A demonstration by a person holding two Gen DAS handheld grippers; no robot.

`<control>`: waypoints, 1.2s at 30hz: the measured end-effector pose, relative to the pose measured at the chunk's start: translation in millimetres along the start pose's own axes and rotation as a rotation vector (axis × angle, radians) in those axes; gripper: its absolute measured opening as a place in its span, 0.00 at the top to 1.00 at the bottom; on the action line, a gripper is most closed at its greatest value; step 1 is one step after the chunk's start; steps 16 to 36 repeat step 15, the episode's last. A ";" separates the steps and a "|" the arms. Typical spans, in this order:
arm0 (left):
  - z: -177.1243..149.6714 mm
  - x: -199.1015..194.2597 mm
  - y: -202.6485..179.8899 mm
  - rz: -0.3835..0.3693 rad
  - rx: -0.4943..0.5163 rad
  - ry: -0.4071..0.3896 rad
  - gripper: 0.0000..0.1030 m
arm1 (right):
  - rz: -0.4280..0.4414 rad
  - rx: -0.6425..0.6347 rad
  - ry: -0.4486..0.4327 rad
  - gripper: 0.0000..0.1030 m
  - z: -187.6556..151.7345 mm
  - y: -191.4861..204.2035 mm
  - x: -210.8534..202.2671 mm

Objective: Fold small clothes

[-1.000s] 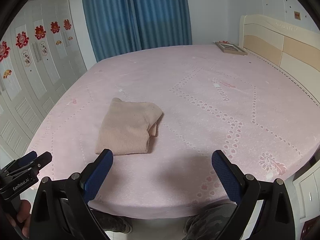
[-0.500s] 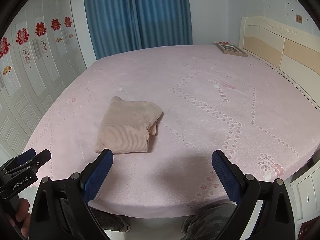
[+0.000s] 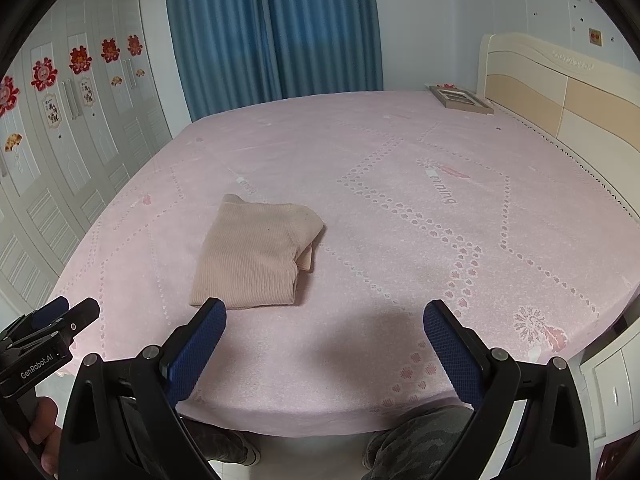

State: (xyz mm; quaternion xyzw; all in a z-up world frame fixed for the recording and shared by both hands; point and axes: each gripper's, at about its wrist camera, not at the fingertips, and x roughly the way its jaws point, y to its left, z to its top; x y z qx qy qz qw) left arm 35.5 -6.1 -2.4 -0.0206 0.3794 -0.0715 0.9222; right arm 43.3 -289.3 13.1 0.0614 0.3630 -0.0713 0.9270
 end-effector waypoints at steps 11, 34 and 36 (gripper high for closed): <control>1.3 -4.7 1.0 -0.007 0.000 -0.007 0.26 | 0.001 0.003 -0.009 0.05 0.7 -0.1 -4.0; 1.5 -4.7 1.0 0.000 0.001 -0.006 0.25 | 0.002 0.004 -0.010 0.05 0.6 0.2 -5.1; 1.5 -4.7 1.0 0.000 0.001 -0.006 0.25 | 0.002 0.004 -0.010 0.05 0.6 0.2 -5.1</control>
